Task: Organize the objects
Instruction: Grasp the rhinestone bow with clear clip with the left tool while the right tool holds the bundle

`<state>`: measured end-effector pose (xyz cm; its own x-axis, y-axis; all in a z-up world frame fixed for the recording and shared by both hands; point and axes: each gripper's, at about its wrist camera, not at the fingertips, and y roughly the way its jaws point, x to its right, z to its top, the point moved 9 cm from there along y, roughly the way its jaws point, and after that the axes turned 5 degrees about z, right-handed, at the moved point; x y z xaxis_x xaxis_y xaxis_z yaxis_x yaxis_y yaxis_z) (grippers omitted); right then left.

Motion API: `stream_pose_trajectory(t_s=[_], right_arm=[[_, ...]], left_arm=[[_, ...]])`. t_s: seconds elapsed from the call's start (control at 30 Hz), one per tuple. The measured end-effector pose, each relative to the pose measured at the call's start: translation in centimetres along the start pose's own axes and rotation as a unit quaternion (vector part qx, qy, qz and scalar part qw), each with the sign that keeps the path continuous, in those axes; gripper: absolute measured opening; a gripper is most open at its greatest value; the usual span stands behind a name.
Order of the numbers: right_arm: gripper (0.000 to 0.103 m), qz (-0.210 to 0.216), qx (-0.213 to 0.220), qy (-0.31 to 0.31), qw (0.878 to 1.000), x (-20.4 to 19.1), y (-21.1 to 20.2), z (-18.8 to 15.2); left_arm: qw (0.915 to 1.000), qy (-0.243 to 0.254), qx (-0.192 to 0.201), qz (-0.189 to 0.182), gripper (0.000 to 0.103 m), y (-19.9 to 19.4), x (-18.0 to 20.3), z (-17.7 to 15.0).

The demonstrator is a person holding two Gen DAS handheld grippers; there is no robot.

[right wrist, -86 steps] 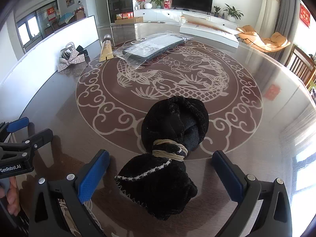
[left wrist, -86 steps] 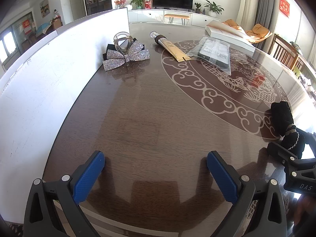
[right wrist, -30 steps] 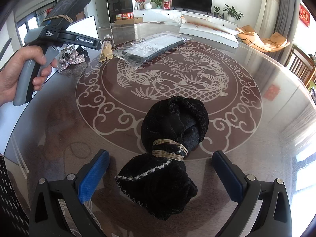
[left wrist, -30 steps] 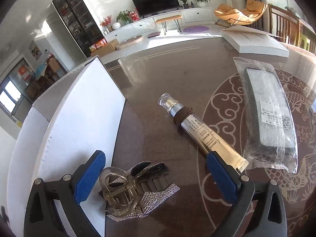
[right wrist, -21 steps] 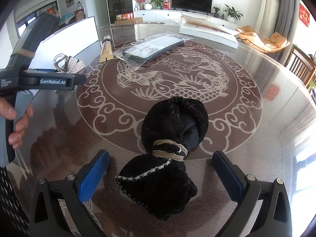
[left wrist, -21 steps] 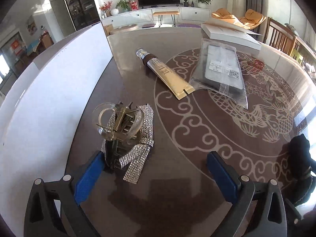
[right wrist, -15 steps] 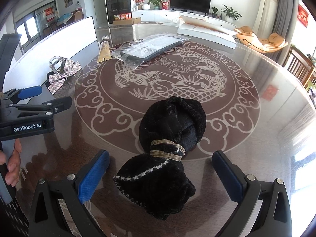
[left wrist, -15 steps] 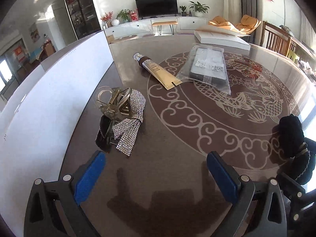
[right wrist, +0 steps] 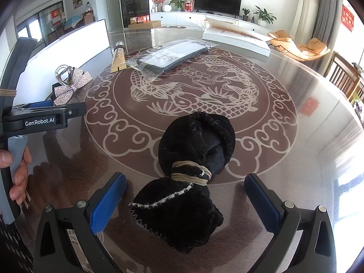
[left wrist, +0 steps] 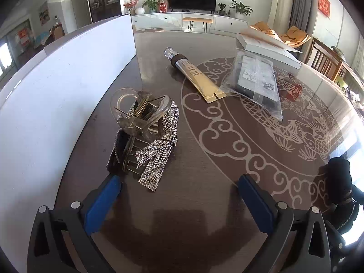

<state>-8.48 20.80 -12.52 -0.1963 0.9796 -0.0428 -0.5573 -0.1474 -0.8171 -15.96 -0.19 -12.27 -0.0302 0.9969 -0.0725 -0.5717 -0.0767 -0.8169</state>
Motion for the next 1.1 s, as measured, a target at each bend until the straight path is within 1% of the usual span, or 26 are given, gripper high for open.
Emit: stream_pose_trajectory(t_s=[0.5,0.57,0.63,0.67,0.7,0.73,0.77,0.8,0.9,0.93,1.0,1.1], right_arm=[[0.103,0.007,-0.002,0.007,1.000,0.0,0.1,-0.1],[0.103,0.007,-0.002,0.007,1.000,0.0,0.1,0.0],[0.103,0.007,-0.002,0.006,1.000,0.0,0.1,-0.1],[0.103,0.007,-0.002,0.006,1.000,0.0,0.1,-0.1],[0.103,0.007,-0.002,0.006,1.000,0.0,0.1,-0.1],[0.103,0.007,-0.002,0.007,1.000,0.0,0.1,-0.1],[0.103,0.007,-0.002,0.006,1.000,0.0,0.1,-0.1],[0.103,0.007,-0.002,0.006,1.000,0.0,0.1,-0.1],[0.103,0.010,-0.002,0.008,1.000,0.0,0.1,-0.1],[0.103,0.016,0.000,0.009,1.000,0.0,0.0,-0.1],[0.103,0.035,0.005,0.013,0.999,0.0,-0.2,0.0],[0.103,0.049,-0.006,0.023,0.999,0.2,-0.3,0.0]], left_arm=[[1.0000,0.000,0.000,-0.002,0.103,-0.1,0.1,0.0],[1.0000,0.003,-0.002,-0.001,0.103,-0.1,0.1,0.0],[0.9998,0.015,-0.012,-0.009,0.103,-0.1,0.1,0.0],[0.9998,0.015,-0.009,-0.010,0.103,-0.1,-0.2,0.1],[0.9999,0.008,0.008,-0.006,0.083,-0.4,-0.7,0.3],[0.9997,0.001,0.025,0.000,0.049,-0.8,-1.3,0.6],[0.9994,-0.002,0.034,-0.002,0.032,-1.0,-1.7,0.7],[0.9993,-0.005,0.036,-0.008,0.023,-0.9,-1.9,0.8],[0.9976,-0.042,0.037,-0.041,0.022,-1.2,-2.4,0.5],[0.9971,-0.049,0.038,-0.045,0.022,-1.3,-2.4,0.2],[0.9968,-0.047,0.039,-0.051,0.022,-1.9,-2.3,-0.3],[0.9964,-0.032,0.056,-0.055,0.022,-3.1,-1.4,-0.4]])
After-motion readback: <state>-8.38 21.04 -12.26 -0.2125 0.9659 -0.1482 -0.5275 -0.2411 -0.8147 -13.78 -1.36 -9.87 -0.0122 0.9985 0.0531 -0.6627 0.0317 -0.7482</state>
